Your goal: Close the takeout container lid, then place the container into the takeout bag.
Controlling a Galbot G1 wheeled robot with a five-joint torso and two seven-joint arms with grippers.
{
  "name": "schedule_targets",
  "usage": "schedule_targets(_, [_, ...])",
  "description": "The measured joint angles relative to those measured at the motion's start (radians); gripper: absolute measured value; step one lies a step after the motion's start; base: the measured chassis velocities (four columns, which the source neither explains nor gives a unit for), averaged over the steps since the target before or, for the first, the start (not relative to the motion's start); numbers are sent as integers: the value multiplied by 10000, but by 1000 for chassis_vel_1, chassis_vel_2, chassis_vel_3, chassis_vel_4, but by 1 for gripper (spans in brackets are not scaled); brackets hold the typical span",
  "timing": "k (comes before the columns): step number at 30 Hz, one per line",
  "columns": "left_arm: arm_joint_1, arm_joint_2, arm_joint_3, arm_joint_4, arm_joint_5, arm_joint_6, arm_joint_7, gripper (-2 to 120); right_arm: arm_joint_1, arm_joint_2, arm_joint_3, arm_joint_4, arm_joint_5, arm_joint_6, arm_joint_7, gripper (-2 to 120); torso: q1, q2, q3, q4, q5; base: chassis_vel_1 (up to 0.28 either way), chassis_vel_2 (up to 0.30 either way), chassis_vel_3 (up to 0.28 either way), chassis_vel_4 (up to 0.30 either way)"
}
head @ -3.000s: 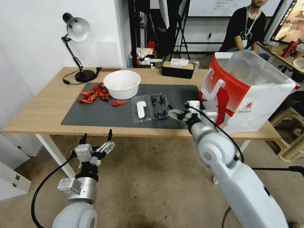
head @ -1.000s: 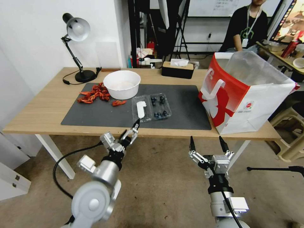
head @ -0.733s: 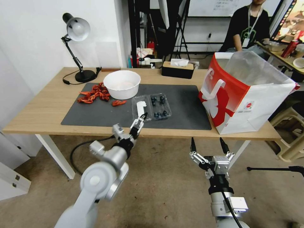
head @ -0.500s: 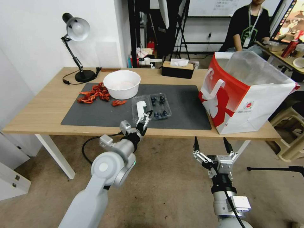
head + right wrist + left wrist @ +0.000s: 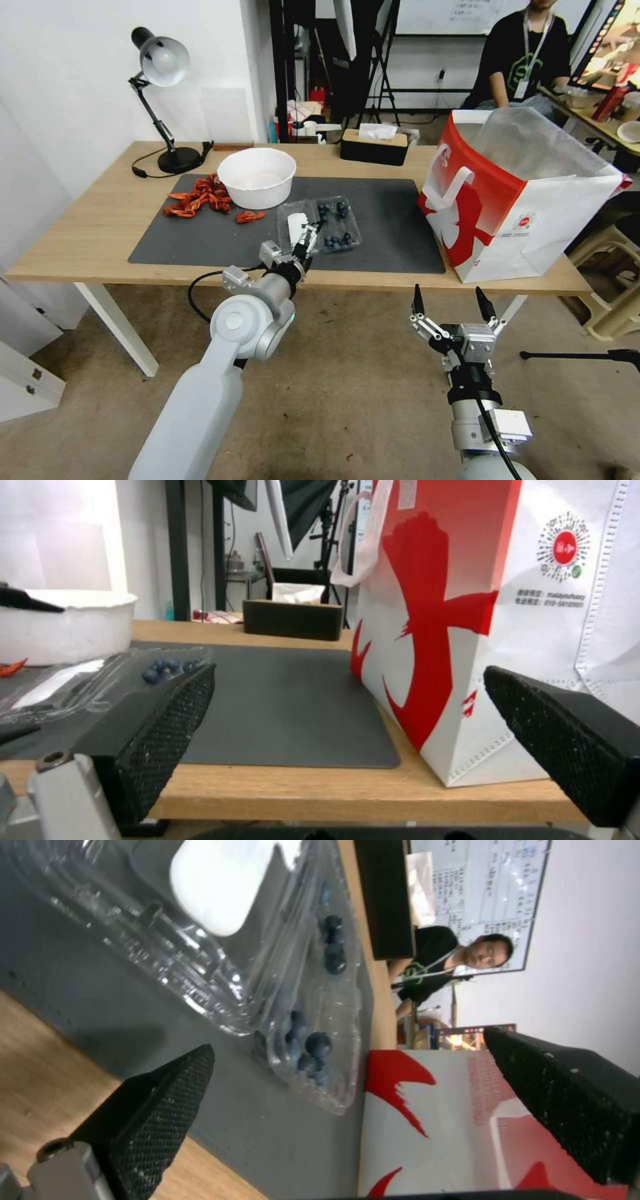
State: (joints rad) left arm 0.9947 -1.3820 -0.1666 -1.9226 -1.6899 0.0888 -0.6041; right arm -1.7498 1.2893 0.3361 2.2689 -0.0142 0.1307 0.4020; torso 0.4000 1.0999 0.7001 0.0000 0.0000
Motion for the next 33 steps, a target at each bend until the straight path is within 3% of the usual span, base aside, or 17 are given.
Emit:
schedule_targets(21, [-417,-99,92,790,578,-513,244,100,-9,51,18,15,-11,28,16,100,0,1,-2,0,-1,0,0,0,0])
schedule_targets(25, [-374,11,173,809,1151,-668,613,100,0,62,-16,-17,-28,52,8,100,0,0,-2,0,0,0,0,0,0])
schedule_targets(33, [-9,259,750,752,3300,-1142,1916,100,-21,100,-108,-86,-144,127,-23,100,0,1,-2,0,0,0,0,0,0])
